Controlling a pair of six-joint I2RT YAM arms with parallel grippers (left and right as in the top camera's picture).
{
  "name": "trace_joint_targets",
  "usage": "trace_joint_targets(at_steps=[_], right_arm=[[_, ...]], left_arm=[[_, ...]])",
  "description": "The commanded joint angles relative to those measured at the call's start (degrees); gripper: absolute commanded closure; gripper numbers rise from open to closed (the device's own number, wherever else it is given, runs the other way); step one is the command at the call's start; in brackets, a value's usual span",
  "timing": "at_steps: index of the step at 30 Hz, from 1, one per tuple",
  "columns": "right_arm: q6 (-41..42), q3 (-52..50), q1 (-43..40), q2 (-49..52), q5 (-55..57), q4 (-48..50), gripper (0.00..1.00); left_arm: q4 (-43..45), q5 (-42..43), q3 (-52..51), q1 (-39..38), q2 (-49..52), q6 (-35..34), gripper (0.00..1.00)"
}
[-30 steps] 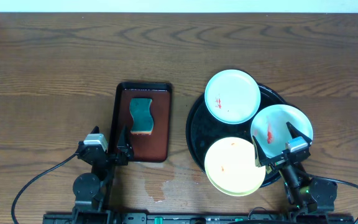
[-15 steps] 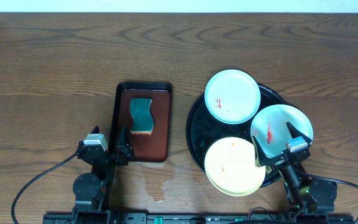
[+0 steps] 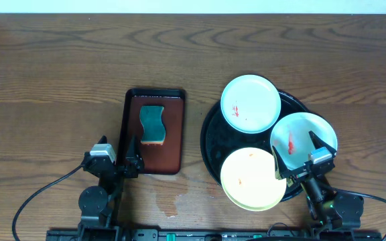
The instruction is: Clean dirty plates on tray and stack at the side
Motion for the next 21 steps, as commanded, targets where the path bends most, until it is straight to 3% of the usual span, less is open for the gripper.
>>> trace_joint_targets(at_steps=[1, 5, 9, 15, 21], right_arm=[[-0.5, -0.24, -0.44, -0.31, 0.11, 2.47, 0.01], [-0.33, -0.2, -0.44, -0.31, -5.86, 10.4, 0.01], [6.51, 2.4, -0.44, 0.0, -7.91, 11.74, 0.01], [9.57, 15.02, -0.46, 8.39, -10.51, 2.36, 0.01], [7.45, 39.6, -0.44, 29.2, -14.14, -17.73, 0.01]], left_arm=[[-2.23, 1.68, -0.39, 0.09, 0.17, -3.56, 0.16], [3.54, 3.65, 0.5, 0.09, 0.17, -3.56, 0.16], [3.43, 5.11, 6.62, 0.09, 0.5, -3.58, 0.16], [-9.51, 4.85, 23.23, 0.09, 8.33, -3.34, 0.16], [-30.36, 4.87, 46.45, 0.09, 27.21, -3.32, 0.16]])
